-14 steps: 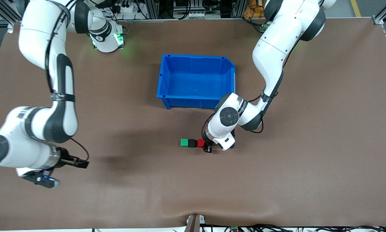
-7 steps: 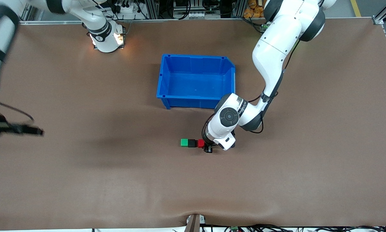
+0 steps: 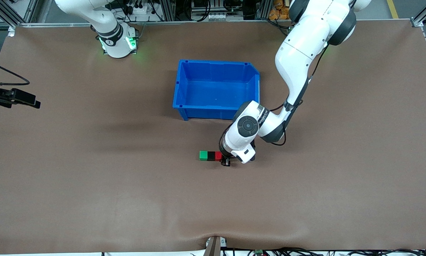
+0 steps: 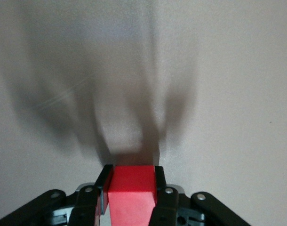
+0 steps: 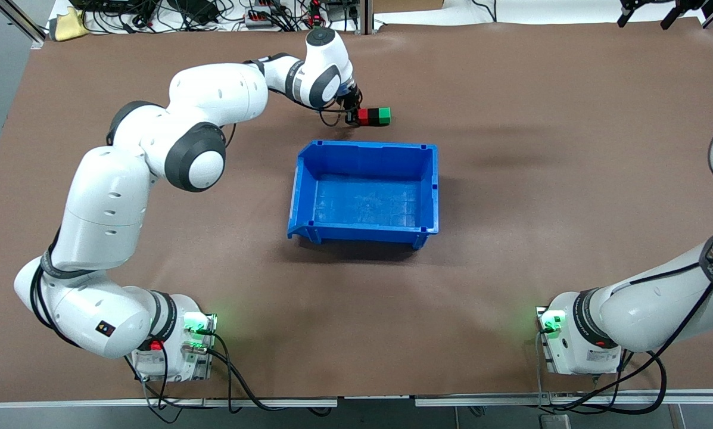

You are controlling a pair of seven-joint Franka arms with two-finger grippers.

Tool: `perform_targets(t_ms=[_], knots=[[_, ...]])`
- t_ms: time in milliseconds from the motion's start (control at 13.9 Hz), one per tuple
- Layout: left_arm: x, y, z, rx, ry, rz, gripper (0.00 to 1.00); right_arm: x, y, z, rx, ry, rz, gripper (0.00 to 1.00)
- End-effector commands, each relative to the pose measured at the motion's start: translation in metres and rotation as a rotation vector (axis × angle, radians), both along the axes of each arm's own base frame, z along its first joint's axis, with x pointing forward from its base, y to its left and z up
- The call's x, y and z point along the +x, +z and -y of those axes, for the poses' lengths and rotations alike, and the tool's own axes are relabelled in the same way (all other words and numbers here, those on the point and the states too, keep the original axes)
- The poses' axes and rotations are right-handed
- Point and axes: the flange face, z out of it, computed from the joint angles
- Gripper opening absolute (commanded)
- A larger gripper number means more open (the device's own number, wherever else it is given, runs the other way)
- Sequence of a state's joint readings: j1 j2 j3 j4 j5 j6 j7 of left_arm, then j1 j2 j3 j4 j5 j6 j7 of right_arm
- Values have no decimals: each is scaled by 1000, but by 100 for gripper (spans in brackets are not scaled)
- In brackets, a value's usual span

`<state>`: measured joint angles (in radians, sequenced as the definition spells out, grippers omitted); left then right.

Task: Attach green and red cubes to black cube

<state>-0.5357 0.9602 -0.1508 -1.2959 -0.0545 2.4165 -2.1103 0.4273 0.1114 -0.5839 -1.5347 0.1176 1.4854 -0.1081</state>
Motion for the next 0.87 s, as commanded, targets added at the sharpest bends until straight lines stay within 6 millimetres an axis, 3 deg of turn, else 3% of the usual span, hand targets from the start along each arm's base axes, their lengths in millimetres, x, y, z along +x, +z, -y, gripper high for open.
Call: perform_targets(t_ms=[0,72,216,361,505,577,649,722,794], knots=[[-7,-25,7,7,4,-28,64,-12,-5,-8,2,30,-10,100],[-6,-20,7,7,-2,-19,100,-11,-2,-6,-1,26,2,100],[-3,2,9,0,-17,-1,100,-10,6,2,-7,24,18,100],[4,40,6,-7,-42,13,100,-6,32,4,-23,20,70,100],[13,80,-5,-16,-73,26,100,-5,50,17,-22,-5,108,100],[17,105,-9,-19,-99,45,100,-4,49,11,-15,8,105,100],[22,153,-20,-21,-146,92,100,-4,48,-4,-17,33,89,100],[24,191,-30,-25,-209,136,100,-7,47,-6,-16,40,70,100],[24,228,-40,-22,-280,181,100,-10,43,5,-3,29,47,100]])
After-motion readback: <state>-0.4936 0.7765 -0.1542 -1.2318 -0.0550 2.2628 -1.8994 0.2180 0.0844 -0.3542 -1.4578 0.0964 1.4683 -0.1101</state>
